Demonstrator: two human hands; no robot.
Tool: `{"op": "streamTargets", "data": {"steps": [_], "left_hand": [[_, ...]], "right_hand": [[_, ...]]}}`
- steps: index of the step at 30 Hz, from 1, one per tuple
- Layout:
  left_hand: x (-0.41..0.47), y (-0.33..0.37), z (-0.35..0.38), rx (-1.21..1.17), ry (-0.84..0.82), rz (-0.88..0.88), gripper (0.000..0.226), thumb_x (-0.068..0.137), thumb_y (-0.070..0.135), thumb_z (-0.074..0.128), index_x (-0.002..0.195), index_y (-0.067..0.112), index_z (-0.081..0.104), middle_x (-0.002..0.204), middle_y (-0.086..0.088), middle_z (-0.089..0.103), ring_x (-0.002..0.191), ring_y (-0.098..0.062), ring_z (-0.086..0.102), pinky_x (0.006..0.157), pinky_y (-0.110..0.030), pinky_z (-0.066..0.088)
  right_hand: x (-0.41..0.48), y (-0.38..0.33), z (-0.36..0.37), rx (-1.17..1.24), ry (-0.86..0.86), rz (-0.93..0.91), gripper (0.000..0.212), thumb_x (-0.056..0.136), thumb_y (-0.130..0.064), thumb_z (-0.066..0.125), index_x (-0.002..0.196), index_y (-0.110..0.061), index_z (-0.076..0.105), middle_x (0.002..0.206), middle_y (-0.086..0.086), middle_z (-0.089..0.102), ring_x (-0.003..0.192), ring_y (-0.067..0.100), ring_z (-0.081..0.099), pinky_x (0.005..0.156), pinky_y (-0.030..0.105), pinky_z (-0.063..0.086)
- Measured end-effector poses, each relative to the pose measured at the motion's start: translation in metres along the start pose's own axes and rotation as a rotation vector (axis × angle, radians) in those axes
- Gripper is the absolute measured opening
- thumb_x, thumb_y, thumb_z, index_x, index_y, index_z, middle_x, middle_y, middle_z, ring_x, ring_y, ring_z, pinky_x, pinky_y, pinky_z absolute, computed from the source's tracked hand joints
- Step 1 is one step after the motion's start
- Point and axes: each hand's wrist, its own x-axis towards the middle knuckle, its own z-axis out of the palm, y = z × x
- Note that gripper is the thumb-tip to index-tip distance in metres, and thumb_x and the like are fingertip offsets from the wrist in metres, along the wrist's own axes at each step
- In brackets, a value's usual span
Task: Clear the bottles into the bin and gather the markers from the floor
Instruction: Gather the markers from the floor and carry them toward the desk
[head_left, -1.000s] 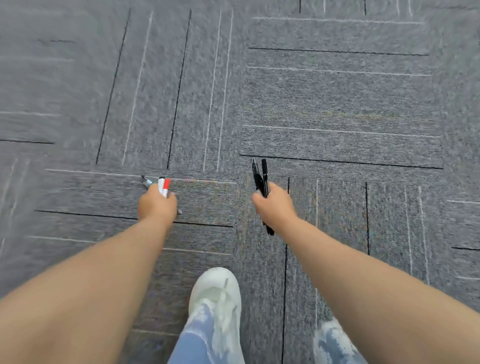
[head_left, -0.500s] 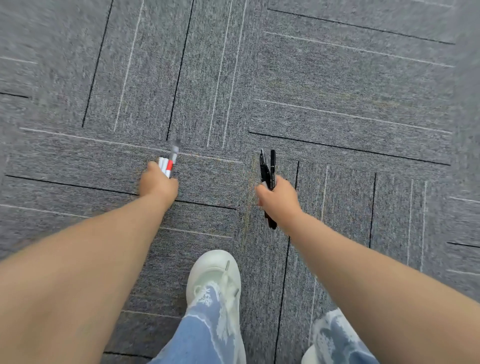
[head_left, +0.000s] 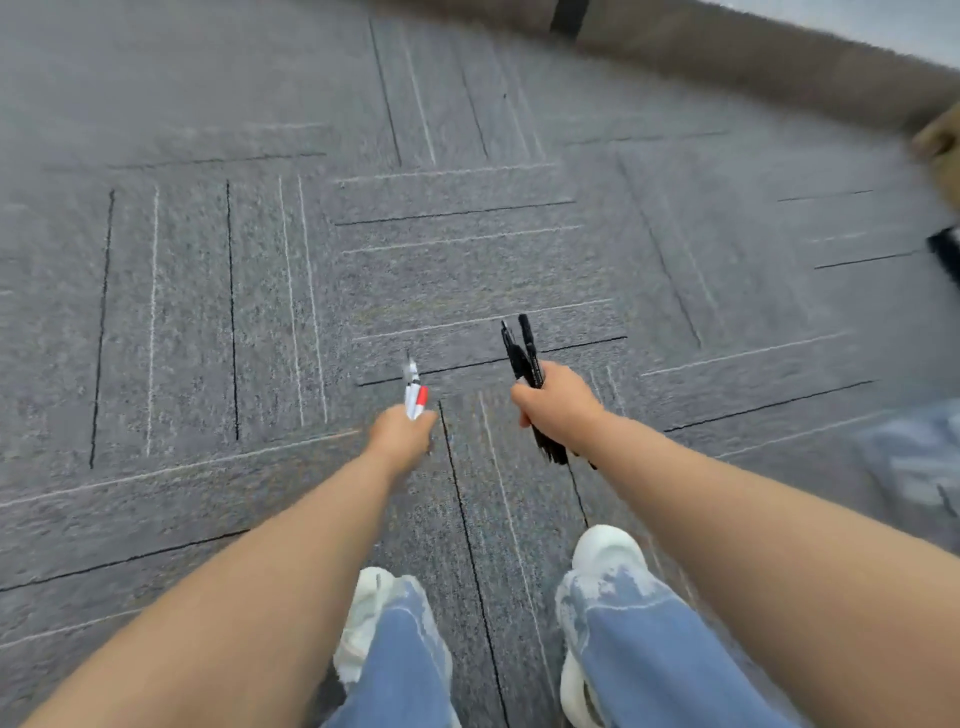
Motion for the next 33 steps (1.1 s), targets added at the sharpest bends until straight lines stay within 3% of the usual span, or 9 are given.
{"op": "streamTargets", "data": {"steps": [5, 8, 11, 13, 17, 22, 27, 30, 33], "left_hand": [[-0.109, 0.095, 0.035, -0.033, -0.084, 0.245, 0.017, 0.094, 0.019, 0.041, 0.095, 0.006, 0.052, 0.074, -0.009, 0.052, 0.048, -0.017, 0.043, 0.044, -0.022, 0.029], [-0.189, 0.134, 0.047, -0.104, -0.172, 0.348, 0.017, 0.095, 0.009, 0.038, 0.080, 0.008, 0.047, 0.068, -0.005, 0.053, 0.030, -0.001, 0.051, 0.030, -0.012, 0.030], [-0.271, 0.156, 0.052, -0.081, -0.240, 0.460, 0.023, 0.095, 0.008, 0.038, 0.074, 0.015, 0.042, 0.071, -0.003, 0.058, 0.049, -0.007, 0.058, 0.044, -0.019, 0.035], [-0.324, 0.166, 0.055, -0.066, -0.270, 0.539, 0.013, 0.094, 0.008, 0.039, 0.085, 0.017, 0.044, 0.077, -0.003, 0.061, 0.058, -0.012, 0.054, 0.054, -0.024, 0.033], [-0.428, 0.176, 0.065, -0.054, -0.325, 0.687, 0.020, 0.090, 0.002, 0.048, 0.105, 0.014, 0.044, 0.077, -0.002, 0.057, 0.055, -0.011, 0.044, 0.052, -0.025, 0.036], [-0.542, 0.176, 0.115, 0.034, -0.323, 0.867, 0.008, 0.093, 0.019, 0.052, 0.090, 0.014, 0.046, 0.070, -0.003, 0.047, 0.054, -0.014, 0.038, 0.051, -0.028, 0.034], [-0.639, 0.176, 0.183, 0.015, -0.317, 0.967, 0.034, 0.094, 0.036, 0.048, 0.065, 0.020, 0.042, 0.058, -0.002, 0.043, 0.047, -0.016, 0.038, 0.044, -0.027, 0.030], [-0.683, 0.181, 0.217, 0.068, -0.291, 1.025, 0.037, 0.093, 0.040, 0.047, 0.062, 0.020, 0.042, 0.059, -0.001, 0.043, 0.048, -0.016, 0.040, 0.044, -0.026, 0.032], [-0.723, 0.192, 0.255, 0.089, -0.380, 1.081, 0.030, 0.094, 0.037, 0.046, 0.071, 0.018, 0.047, 0.059, 0.000, 0.042, 0.048, -0.014, 0.037, 0.046, -0.024, 0.030]], "right_hand": [[-0.095, -0.004, -0.092, 0.115, 0.241, 0.005, 0.026, 0.088, -0.013, 0.046, 0.062, -0.017, 0.045, 0.063, 0.005, 0.056, 0.051, 0.012, 0.049, 0.051, 0.021, 0.044], [-0.164, -0.001, -0.137, 0.195, 0.347, -0.035, 0.024, 0.087, -0.010, 0.045, 0.064, -0.014, 0.046, 0.060, 0.005, 0.054, 0.051, 0.013, 0.048, 0.053, 0.025, 0.043], [-0.240, 0.007, -0.173, 0.266, 0.415, -0.077, 0.023, 0.088, -0.008, 0.044, 0.067, -0.014, 0.044, 0.058, 0.005, 0.056, 0.051, 0.014, 0.051, 0.055, 0.026, 0.042], [-0.289, 0.016, -0.196, 0.322, 0.429, -0.125, 0.015, 0.089, -0.007, 0.042, 0.075, -0.011, 0.045, 0.060, 0.008, 0.058, 0.052, 0.017, 0.054, 0.059, 0.029, 0.045], [-0.392, 0.037, -0.235, 0.409, 0.485, -0.208, 0.017, 0.096, -0.009, 0.040, 0.079, -0.012, 0.043, 0.067, 0.009, 0.057, 0.057, 0.018, 0.057, 0.055, 0.028, 0.045], [-0.511, 0.080, -0.279, 0.454, 0.640, -0.278, 0.011, 0.096, -0.010, 0.044, 0.085, -0.012, 0.046, 0.068, 0.006, 0.052, 0.055, 0.016, 0.048, 0.053, 0.025, 0.042], [-0.601, 0.135, -0.312, 0.455, 0.854, -0.357, 0.016, 0.091, -0.019, 0.059, 0.080, -0.011, 0.050, 0.057, 0.001, 0.042, 0.047, 0.014, 0.038, 0.043, 0.019, 0.035], [-0.647, 0.170, -0.333, 0.506, 0.987, -0.373, 0.023, 0.089, -0.025, 0.061, 0.072, -0.015, 0.049, 0.060, 0.000, 0.045, 0.051, 0.013, 0.041, 0.048, 0.025, 0.037], [-0.684, 0.210, -0.351, 0.630, 1.080, -0.389, 0.023, 0.091, -0.028, 0.058, 0.081, -0.010, 0.048, 0.058, 0.002, 0.042, 0.047, 0.015, 0.037, 0.047, 0.027, 0.033]]}}
